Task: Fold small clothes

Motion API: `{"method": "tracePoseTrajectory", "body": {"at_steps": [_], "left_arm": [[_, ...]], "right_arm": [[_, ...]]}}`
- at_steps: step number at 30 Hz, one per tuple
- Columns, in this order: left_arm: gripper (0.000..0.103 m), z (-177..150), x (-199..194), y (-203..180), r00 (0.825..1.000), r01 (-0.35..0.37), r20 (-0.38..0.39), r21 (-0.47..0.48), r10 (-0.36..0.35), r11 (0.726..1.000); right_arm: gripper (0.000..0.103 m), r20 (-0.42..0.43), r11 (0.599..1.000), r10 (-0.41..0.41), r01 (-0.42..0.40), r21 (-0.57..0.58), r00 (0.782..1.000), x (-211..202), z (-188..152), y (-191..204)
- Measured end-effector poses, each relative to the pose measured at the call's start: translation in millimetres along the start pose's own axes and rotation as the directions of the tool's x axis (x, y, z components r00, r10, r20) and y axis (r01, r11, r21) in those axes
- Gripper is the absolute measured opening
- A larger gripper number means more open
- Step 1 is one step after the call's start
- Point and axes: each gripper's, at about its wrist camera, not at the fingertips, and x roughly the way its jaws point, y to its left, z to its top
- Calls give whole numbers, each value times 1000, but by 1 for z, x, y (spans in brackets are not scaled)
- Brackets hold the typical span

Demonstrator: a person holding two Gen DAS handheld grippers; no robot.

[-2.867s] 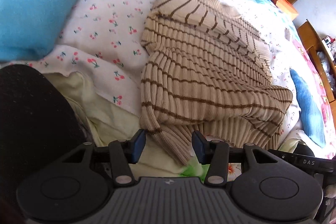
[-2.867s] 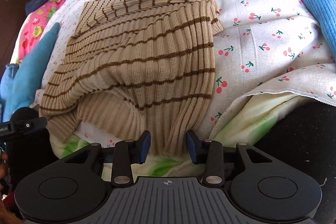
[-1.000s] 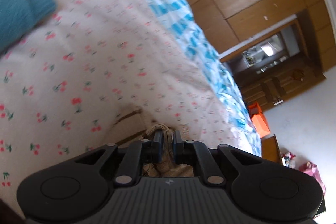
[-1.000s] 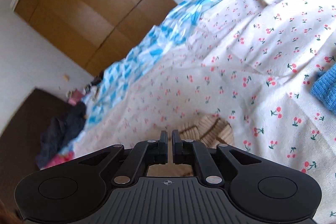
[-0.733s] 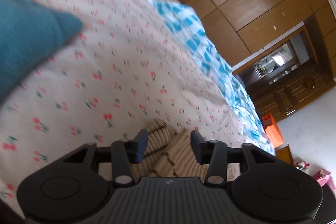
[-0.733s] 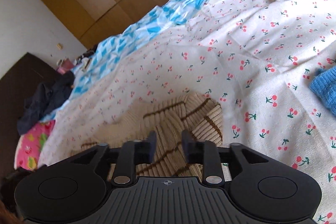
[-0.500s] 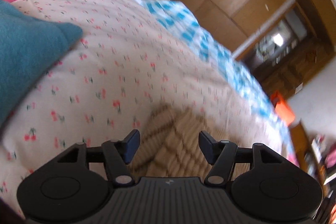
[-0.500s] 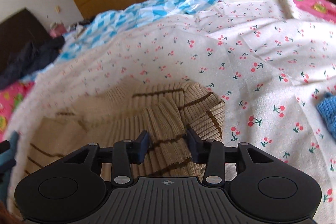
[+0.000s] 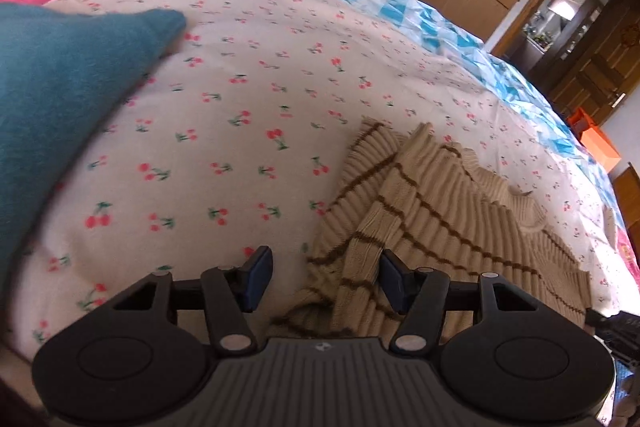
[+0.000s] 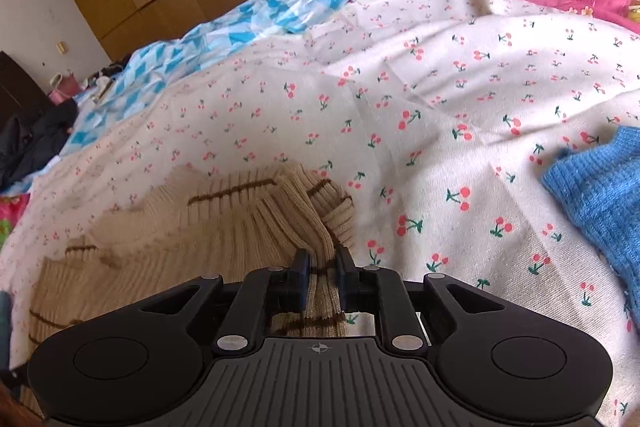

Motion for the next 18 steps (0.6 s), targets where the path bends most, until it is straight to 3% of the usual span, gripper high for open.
{"method": "tracePoseTrajectory", "body": {"at_steps": [1, 3, 5, 7, 9, 12, 15, 18], "left_arm": [[63, -1, -2, 2, 1000, -4, -2, -3, 4, 1000], [63, -3, -8, 3, 1000, -16, 3, -1, 16, 1000], [63, -5, -14, 4, 1000, -27, 10, 2, 27, 1000], [63, -7, -20, 6, 1000, -28, 9, 2, 28, 1000], [63, -10, -27, 10, 1000, -9, 6, -13, 9, 1000], [61, -15, -37, 17, 1000, 20, 5, -39, -20, 999], [61, -15, -41, 22, 999, 46, 5, -46, -46, 998], [61, -17, -41, 21, 999, 54, -2, -21, -54, 998]], "right_arm": [[18, 9, 1000, -18, 18, -13, 1000, -5, 2, 3], [30, 51, 997, -62, 64, -47, 997, -17, 5, 13], [36, 110, 990, -96, 106, -90, 989, -31, 8, 27], [37, 146, 984, -88, 109, -138, 985, -41, 10, 48], [39, 128, 982, -9, 33, -184, 992, -48, 8, 75], [39, 7, 954, 141, -134, -270, 990, -40, -4, 134], [39, -138, 917, 259, -288, -276, 956, -14, -20, 191], [39, -241, 889, 284, -349, -295, 928, 16, -34, 241]]}}
